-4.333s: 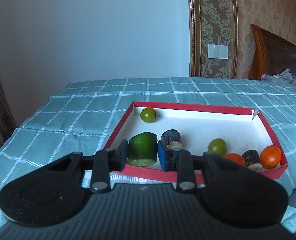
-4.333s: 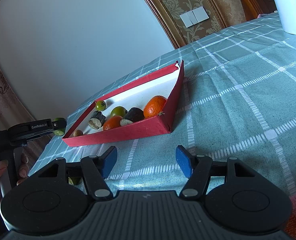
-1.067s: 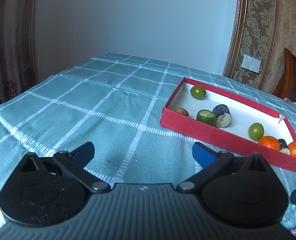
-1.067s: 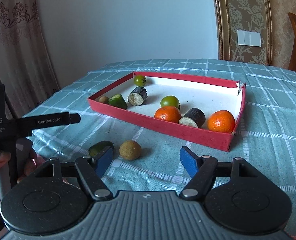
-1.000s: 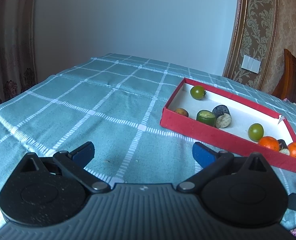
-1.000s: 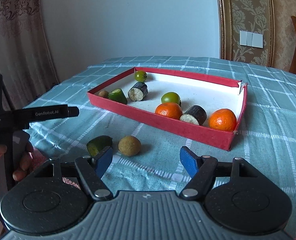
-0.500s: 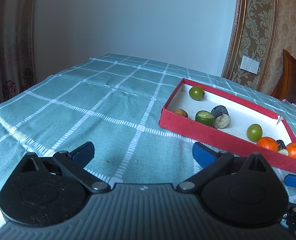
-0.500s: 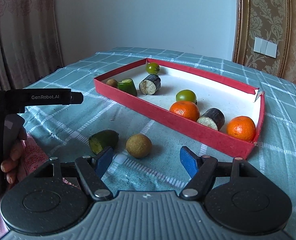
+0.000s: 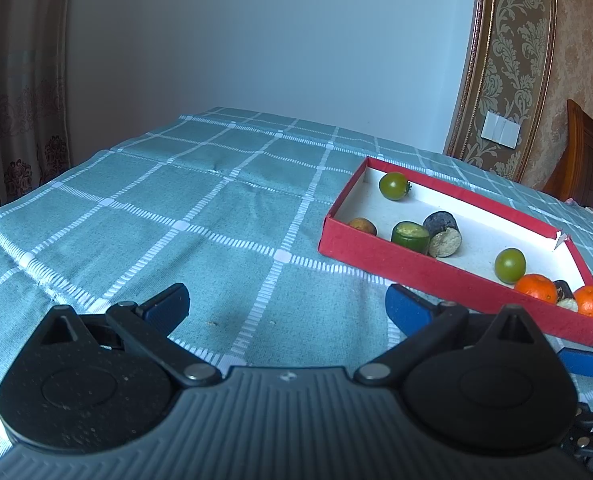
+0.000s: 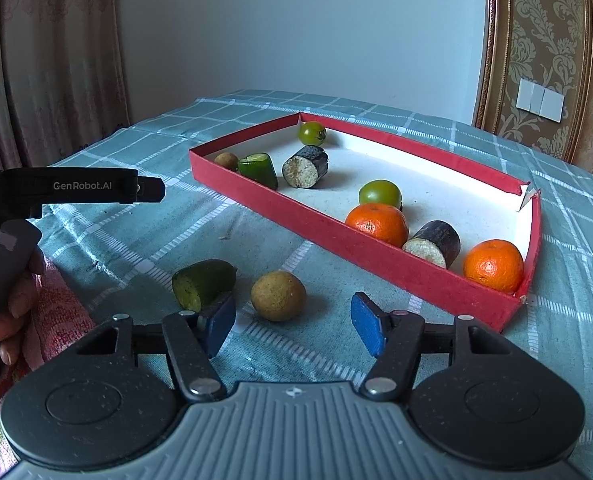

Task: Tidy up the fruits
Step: 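Move the right gripper down toward the brown longan on the cloth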

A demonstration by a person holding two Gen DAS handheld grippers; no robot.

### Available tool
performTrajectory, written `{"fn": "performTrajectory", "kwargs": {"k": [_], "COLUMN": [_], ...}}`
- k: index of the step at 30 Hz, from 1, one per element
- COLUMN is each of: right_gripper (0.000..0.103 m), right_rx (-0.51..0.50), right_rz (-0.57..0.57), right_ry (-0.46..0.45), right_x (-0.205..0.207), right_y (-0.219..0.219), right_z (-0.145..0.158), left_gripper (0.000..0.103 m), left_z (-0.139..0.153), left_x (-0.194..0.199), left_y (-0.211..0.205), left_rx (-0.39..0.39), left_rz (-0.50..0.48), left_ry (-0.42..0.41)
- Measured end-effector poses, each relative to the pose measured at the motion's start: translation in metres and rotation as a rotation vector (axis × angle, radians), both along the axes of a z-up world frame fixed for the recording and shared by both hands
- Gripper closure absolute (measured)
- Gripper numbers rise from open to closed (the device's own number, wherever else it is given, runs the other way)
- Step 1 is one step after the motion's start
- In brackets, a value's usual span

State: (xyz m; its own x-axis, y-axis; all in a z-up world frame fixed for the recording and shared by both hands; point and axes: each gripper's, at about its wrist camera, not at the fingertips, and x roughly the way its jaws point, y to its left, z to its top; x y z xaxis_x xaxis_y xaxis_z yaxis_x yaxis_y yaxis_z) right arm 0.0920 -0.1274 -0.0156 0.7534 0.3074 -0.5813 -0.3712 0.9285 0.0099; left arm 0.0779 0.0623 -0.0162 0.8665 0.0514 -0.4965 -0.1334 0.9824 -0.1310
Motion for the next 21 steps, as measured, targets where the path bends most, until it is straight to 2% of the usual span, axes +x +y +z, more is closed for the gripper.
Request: {"fn": "performTrajectory", "kwargs": {"k": [11,15,21], "right_gripper": [0.042,0.049,0.050], "right_rx": [0.010,0.010,0.011], "right_rz": [0.011,0.023,0.028], "right_ry": [0.010,0.008,0.004], "right_x": [0.0054,0.0078,0.0091], "right_y": [-0.0001,0.0023,0.0039], "right_z": [-0.0044,-0.0048,-0.0055], "left_gripper": [0.000,0.000,0.000], "left_z": [0.0002,0.0003,0.0005], "left_x": [-0.0002,-0.0002,-0.0002], "left_y": [0.0001,0.0000,-0.0001], "left_rx": [-0.001,0.000,0.000], "left_rz": [0.000,-0.001,-0.001], "left_ry": [0.000,0.000,0.000]}}
